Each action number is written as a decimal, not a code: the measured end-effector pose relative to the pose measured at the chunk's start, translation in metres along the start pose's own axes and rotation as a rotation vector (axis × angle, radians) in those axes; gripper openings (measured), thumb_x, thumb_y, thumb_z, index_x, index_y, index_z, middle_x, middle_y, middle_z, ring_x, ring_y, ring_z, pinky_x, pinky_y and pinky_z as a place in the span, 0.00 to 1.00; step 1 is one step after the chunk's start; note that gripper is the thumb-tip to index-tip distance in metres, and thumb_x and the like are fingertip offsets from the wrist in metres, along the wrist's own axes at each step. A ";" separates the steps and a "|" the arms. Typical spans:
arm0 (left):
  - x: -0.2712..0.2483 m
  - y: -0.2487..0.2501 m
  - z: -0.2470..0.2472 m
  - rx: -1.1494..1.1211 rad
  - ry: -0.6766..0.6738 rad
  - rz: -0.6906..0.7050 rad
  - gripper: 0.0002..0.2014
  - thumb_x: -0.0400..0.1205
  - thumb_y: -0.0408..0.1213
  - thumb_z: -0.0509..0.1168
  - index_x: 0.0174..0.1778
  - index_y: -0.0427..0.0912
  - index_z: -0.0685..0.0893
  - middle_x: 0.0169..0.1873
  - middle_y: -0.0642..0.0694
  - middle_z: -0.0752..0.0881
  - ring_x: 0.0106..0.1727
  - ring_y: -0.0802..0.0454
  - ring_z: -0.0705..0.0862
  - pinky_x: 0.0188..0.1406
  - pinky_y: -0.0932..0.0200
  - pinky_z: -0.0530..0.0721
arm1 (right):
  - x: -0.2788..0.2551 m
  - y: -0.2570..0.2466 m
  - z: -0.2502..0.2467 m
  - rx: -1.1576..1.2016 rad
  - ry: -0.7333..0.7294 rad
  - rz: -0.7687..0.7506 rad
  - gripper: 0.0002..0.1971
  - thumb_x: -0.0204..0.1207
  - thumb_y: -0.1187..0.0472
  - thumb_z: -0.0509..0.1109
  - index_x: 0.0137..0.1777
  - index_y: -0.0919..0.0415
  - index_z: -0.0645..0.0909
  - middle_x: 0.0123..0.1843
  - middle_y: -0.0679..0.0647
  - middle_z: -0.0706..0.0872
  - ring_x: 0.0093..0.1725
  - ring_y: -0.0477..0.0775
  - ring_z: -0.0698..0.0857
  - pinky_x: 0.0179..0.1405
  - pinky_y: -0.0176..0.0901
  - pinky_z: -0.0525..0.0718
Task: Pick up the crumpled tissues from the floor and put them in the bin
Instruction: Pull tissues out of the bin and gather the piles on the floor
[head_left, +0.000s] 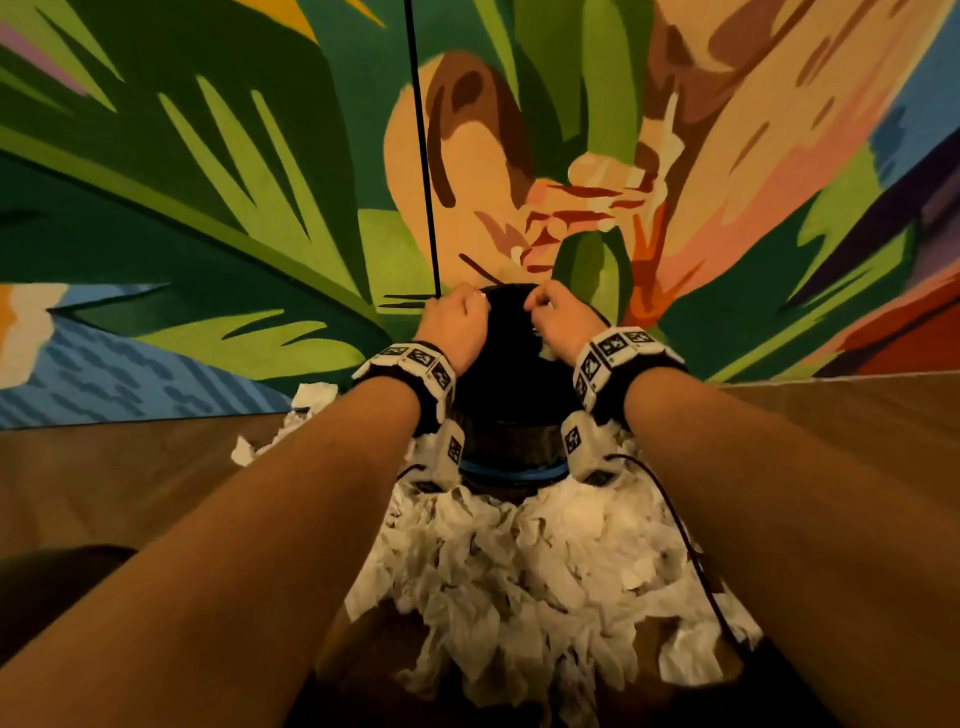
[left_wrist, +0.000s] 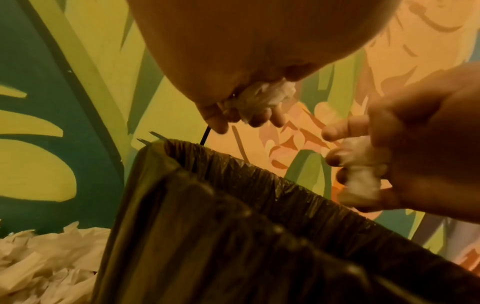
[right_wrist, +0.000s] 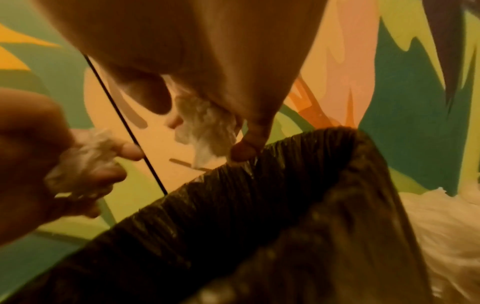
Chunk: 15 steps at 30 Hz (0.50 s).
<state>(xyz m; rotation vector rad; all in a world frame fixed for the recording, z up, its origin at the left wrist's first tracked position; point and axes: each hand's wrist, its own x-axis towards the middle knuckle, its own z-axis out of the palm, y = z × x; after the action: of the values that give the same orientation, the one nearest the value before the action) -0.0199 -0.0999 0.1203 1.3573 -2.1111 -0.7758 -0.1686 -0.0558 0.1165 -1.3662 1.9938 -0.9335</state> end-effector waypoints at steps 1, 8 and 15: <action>0.002 0.000 0.003 0.046 -0.019 -0.004 0.17 0.88 0.35 0.49 0.64 0.33 0.78 0.61 0.30 0.83 0.63 0.34 0.78 0.66 0.44 0.73 | -0.001 0.005 0.004 -0.060 -0.013 -0.018 0.07 0.81 0.65 0.57 0.52 0.52 0.72 0.39 0.52 0.79 0.31 0.49 0.76 0.26 0.39 0.71; 0.008 -0.014 0.021 0.266 -0.196 0.055 0.33 0.83 0.43 0.64 0.83 0.55 0.59 0.76 0.45 0.74 0.80 0.40 0.61 0.77 0.42 0.63 | 0.002 0.019 -0.006 -0.256 -0.007 -0.076 0.22 0.76 0.68 0.65 0.66 0.46 0.70 0.49 0.54 0.84 0.38 0.56 0.84 0.28 0.45 0.79; -0.002 -0.030 0.009 0.129 -0.004 0.201 0.24 0.82 0.41 0.67 0.75 0.55 0.73 0.65 0.53 0.83 0.71 0.43 0.69 0.74 0.42 0.69 | -0.009 0.035 -0.030 -0.216 0.067 -0.189 0.32 0.72 0.62 0.77 0.74 0.47 0.70 0.70 0.53 0.80 0.66 0.56 0.82 0.55 0.38 0.78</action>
<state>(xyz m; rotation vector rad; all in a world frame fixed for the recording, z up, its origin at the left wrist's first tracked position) -0.0058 -0.1062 0.0930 1.1827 -2.2911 -0.5697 -0.2083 -0.0321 0.1081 -1.6868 2.0918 -0.8752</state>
